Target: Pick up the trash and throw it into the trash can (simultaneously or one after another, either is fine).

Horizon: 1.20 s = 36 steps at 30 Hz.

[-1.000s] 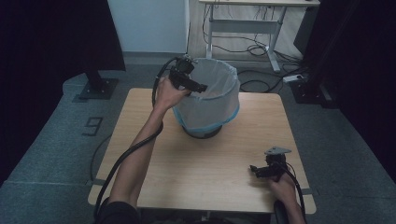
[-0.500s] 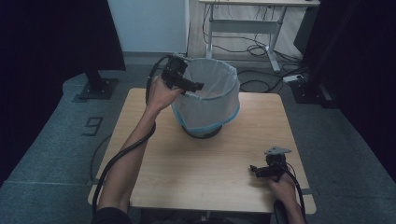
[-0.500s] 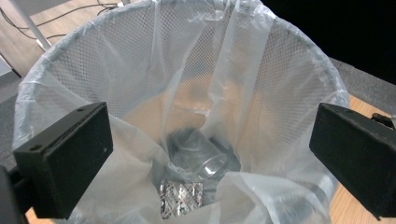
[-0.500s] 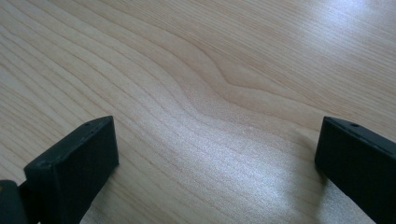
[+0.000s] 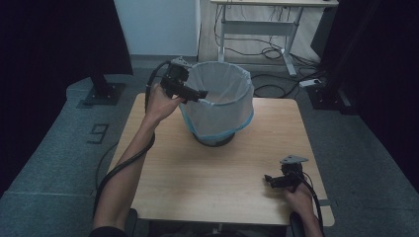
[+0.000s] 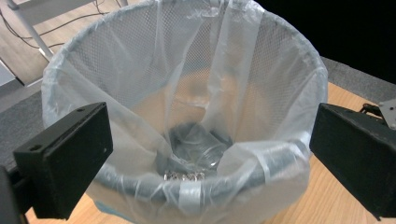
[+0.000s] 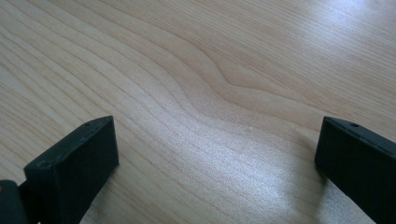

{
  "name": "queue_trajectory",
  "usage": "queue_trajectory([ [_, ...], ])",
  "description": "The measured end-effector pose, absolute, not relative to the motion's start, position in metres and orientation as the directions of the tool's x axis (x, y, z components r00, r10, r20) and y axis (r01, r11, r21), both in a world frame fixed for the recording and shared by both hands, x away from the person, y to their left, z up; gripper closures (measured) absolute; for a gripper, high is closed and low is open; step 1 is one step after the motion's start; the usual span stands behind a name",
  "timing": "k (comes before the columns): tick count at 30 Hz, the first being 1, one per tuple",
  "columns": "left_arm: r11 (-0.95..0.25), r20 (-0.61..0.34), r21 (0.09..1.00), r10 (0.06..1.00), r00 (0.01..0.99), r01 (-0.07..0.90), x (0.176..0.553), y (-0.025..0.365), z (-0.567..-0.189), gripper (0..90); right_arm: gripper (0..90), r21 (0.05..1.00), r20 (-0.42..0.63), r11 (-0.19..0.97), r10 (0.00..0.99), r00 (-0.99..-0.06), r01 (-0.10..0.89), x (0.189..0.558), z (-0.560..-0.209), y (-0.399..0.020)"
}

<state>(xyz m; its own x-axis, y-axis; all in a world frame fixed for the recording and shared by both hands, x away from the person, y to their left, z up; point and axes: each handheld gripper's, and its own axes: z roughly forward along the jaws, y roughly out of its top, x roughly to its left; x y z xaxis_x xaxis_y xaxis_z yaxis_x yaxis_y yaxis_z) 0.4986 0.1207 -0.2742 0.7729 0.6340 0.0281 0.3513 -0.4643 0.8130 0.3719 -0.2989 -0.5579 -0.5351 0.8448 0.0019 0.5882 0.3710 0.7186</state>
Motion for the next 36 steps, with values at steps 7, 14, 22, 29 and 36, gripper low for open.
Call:
queue_trajectory([
  [7,-0.446,0.017,0.825,0.634,0.773,0.348,0.491,0.138,-0.277,0.0,0.0,0.719,0.002,0.371,0.845,-0.535,0.588,0.372,-0.558,-0.299],
  [14,-0.445,0.02,0.829,0.631,0.775,0.34,0.481,0.15,-0.28,0.0,0.0,0.719,0.002,0.371,0.845,-0.535,0.588,0.372,-0.558,-0.299],
  [22,-0.438,0.016,0.834,0.627,0.779,0.335,0.472,0.162,-0.286,0.0,0.0,0.719,0.002,0.371,0.845,-0.535,0.588,0.372,-0.558,-0.299],
  [29,-0.433,0.014,0.836,0.629,0.777,0.336,0.466,0.174,-0.29,0.0,0.0,0.719,0.002,0.371,0.845,-0.535,0.588,0.372,-0.558,-0.299],
  [36,-0.428,0.01,0.837,0.634,0.774,0.34,0.459,0.186,-0.295,0.0,0.0,0.719,0.002,0.371,0.845,-0.535,0.588,0.372,-0.558,-0.299],
])
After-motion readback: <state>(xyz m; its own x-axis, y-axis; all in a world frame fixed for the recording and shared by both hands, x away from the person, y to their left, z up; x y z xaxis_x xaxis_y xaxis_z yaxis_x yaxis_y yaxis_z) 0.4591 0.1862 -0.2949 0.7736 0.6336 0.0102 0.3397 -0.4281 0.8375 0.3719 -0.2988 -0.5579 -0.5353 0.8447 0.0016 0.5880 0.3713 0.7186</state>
